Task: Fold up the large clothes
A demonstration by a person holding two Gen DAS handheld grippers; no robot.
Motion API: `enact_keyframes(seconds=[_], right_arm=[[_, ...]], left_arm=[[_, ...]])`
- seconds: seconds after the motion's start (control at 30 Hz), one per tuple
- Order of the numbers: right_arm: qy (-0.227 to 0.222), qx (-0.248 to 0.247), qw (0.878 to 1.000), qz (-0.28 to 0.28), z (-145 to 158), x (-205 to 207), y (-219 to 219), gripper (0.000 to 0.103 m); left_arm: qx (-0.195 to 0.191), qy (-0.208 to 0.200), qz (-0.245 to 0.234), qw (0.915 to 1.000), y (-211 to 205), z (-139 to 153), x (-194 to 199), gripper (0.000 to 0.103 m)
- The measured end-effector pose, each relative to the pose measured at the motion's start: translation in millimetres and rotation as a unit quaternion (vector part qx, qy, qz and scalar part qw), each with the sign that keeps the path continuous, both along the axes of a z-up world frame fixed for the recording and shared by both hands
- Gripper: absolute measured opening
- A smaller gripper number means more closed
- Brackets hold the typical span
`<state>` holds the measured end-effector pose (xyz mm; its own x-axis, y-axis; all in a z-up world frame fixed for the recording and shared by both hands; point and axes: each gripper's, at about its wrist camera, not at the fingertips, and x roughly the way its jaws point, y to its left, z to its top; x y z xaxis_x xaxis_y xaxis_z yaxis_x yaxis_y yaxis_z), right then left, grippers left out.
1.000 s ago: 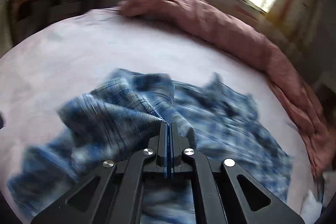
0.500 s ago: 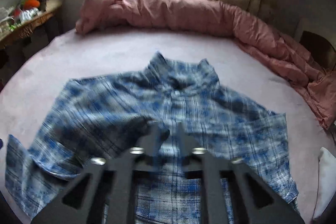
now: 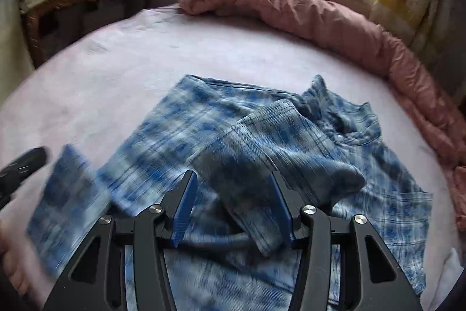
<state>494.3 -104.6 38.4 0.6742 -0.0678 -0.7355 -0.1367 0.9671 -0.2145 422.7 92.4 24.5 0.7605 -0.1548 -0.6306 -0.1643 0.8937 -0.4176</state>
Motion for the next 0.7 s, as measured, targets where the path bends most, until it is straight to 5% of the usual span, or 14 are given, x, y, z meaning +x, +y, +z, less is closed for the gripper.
enact_keyframes(seconds=[0.1, 0.23, 0.33, 0.43, 0.7], right_arm=[[0.009, 0.004, 1.0, -0.006, -14.8, 7.9, 6.9, 0.053], [-0.012, -0.083, 0.996, -0.041, -28.6, 14.7, 13.4, 0.053], [-0.014, -0.083, 0.995, -0.053, -27.3, 17.1, 1.5, 0.053], [-0.021, -0.067, 0.995, -0.073, -13.9, 14.0, -17.6, 0.007], [-0.072, -0.093, 0.987, -0.108, 44.8, -10.9, -90.9, 0.007]], left_arm=[[0.002, 0.012, 0.006, 0.9999, 0.3, -3.3, 5.2, 0.051], [-0.003, 0.015, 0.007, 0.9999, 2.9, -4.9, 6.7, 0.051], [-0.006, 0.021, 0.0, 0.9998, 0.9, -9.9, 7.0, 0.051], [0.011, 0.025, -0.007, 0.9996, -5.9, -11.7, 8.3, 0.051], [0.083, -0.024, -0.036, 0.9956, -35.8, 5.3, -1.7, 0.051]])
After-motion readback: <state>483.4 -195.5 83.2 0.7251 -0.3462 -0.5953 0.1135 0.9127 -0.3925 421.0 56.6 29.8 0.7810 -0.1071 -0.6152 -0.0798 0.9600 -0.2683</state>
